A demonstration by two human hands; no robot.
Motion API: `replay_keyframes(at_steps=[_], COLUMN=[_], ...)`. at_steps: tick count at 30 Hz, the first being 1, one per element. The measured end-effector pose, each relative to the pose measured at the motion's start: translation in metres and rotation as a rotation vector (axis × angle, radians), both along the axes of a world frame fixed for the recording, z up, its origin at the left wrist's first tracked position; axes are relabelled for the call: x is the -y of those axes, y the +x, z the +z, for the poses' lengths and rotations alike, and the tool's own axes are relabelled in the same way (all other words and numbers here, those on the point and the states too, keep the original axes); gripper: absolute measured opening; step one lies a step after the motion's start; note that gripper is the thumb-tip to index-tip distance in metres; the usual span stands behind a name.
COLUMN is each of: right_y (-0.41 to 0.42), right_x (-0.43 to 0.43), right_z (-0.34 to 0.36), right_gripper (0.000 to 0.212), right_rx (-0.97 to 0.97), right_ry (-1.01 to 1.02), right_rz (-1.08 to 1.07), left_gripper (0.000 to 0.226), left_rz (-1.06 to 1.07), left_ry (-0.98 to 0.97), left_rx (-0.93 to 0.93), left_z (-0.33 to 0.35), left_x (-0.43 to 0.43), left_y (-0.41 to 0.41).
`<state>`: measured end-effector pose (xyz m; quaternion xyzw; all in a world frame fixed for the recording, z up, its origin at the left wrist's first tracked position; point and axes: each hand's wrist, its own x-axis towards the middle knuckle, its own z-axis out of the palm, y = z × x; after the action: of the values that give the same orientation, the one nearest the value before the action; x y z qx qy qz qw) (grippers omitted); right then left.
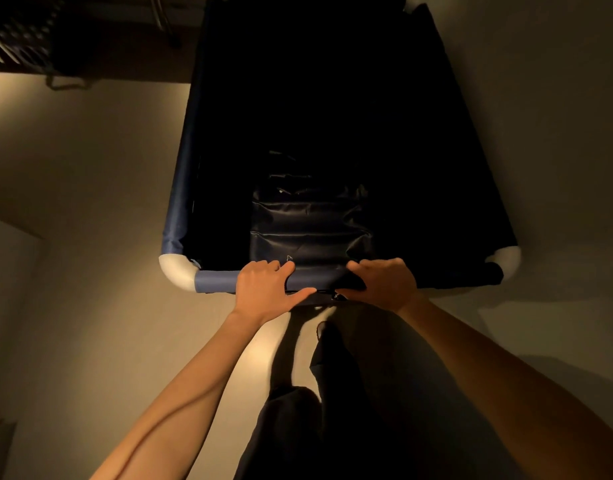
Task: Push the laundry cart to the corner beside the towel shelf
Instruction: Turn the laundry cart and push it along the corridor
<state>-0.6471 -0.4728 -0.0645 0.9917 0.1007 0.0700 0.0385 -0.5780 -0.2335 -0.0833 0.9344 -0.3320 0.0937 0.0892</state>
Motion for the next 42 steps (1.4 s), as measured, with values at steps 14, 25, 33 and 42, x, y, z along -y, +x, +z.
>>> replay_keyframes(at_steps=[14, 25, 33, 42], right_y=[0.074, 0.151, 0.200, 0.214], right_x=[0.065, 0.115, 0.112, 0.029], right_z=[0.000, -0.004, -0.010, -0.017], right_gripper=[0.064, 0.059, 0.051, 0.051], right_rx=[0.006, 0.014, 0.189, 0.432], right_ry=[0.043, 0.018, 0.069, 0.087], right_rz=[0.092, 0.134, 0.207, 0.124], left_gripper=[0.083, 0.080, 0.079, 0.079], left_rz=[0.071, 0.099, 0.085, -0.002], left_ry=[-0.017, -0.066, -0.021, 0.024], left_rx=[-0.035, 0.013, 0.021, 0.066], left_z=[0.003, 0.007, 0.011, 0.016], left_x=[0.062, 0.107, 0.101, 0.025], left_y=[0.057, 0.121, 0.172, 0.209])
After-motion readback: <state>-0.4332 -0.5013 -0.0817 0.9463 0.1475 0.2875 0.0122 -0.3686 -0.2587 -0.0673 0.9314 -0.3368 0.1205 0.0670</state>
